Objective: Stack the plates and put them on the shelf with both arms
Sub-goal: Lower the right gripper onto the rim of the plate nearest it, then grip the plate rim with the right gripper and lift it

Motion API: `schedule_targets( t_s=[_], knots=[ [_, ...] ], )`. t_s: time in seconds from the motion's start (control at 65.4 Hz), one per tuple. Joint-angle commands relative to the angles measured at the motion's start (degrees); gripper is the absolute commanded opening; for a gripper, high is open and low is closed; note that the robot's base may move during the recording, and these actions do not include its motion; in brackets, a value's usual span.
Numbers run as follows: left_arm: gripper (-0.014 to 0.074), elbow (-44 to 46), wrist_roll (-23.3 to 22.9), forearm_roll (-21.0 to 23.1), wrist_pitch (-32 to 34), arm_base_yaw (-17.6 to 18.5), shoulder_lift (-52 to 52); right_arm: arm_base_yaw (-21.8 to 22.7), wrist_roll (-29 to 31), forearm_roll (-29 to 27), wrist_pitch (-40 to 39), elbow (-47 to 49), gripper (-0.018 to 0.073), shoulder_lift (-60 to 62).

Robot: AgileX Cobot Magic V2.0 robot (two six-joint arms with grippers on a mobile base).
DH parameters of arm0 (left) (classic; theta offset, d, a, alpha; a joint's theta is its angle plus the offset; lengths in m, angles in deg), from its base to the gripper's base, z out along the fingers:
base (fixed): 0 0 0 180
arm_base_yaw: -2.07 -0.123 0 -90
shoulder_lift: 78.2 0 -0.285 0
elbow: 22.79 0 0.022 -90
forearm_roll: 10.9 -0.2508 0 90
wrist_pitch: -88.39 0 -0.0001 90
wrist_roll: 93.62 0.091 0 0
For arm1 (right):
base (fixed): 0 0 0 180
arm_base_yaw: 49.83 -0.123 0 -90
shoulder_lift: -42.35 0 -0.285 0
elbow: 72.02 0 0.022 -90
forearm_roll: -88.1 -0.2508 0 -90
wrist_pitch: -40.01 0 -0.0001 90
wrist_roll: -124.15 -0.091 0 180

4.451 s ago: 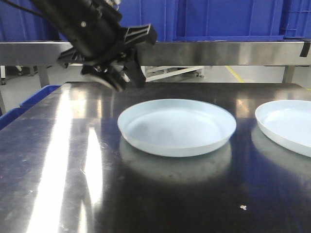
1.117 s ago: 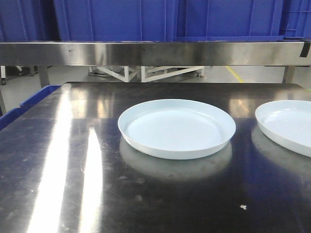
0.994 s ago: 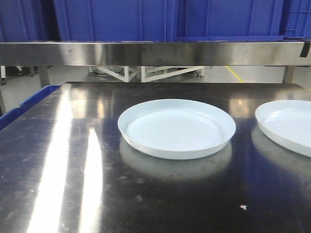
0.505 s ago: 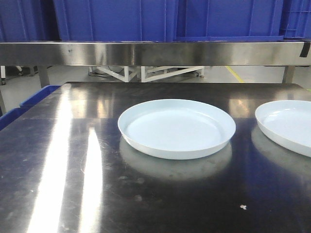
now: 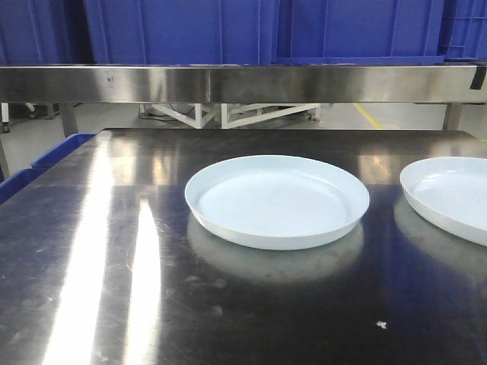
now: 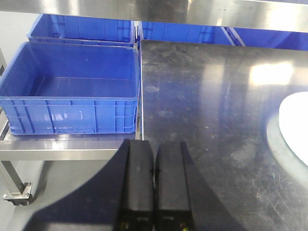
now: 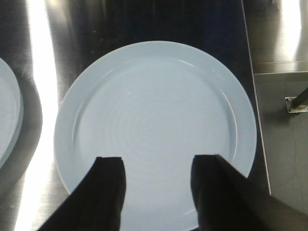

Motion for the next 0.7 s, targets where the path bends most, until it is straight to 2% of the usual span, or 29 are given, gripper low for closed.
schedule_targets(
  t_s=[0.0, 0.398, 0.688],
  knots=[
    [0.0087, 1.6, -0.1, 0.2, 5.0, 0.3, 0.0, 0.9, 0.3, 0.5, -5.8, 2.1, 0.0434, -2.2],
    [0.0087, 1.6, -0.1, 0.2, 5.0, 0.3, 0.0, 11.4, 0.3, 0.5, -4.9, 8.4, 0.0434, -10.5],
    [0.0087, 1.6, -0.1, 0.2, 5.0, 0.3, 0.0, 12.8, 0.3, 0.5, -5.4, 11.5, 0.0434, -16.7]
  ],
)
